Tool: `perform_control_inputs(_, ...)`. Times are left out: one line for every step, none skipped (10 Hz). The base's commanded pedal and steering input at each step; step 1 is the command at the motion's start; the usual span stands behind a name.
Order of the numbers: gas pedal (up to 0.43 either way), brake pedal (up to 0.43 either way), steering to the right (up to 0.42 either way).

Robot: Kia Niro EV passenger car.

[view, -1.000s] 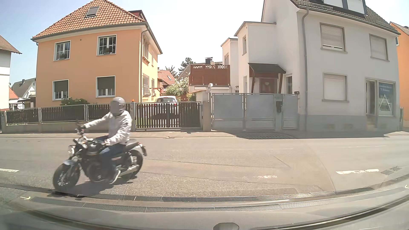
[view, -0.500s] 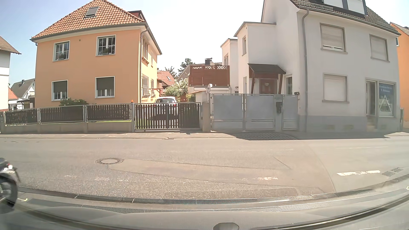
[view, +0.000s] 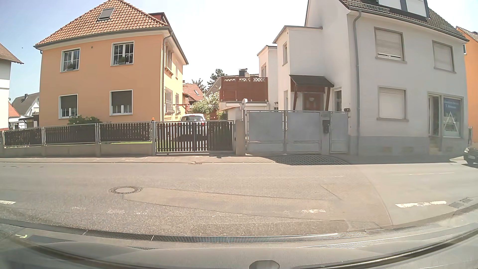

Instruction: Follow the waypoints while adhering to traffic rules and regulations

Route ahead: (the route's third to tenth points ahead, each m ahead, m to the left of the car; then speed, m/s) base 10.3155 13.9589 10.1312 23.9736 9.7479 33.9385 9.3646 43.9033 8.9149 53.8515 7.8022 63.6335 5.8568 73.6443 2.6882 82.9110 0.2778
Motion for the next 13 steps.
perform_control_inputs(0.0,0.152,0.078)
perform_control_inputs(0.0,0.146,0.078)
perform_control_inputs(0.0,0.14,0.079)
perform_control_inputs(0.0,0.134,0.079)
perform_control_inputs(0.0,0.098,0.078)
perform_control_inputs(0.0,0.061,0.078)
perform_control_inputs(0.0,0.061,0.079)
perform_control_inputs(0.0,0.061,0.079)
perform_control_inputs(0.0,0.073,0.078)
perform_control_inputs(0.0,0.11,0.078)
perform_control_inputs(0.0,0.165,0.079)
perform_control_inputs(0.0,0.201,0.079)
perform_control_inputs(0.0,0.238,0.079)
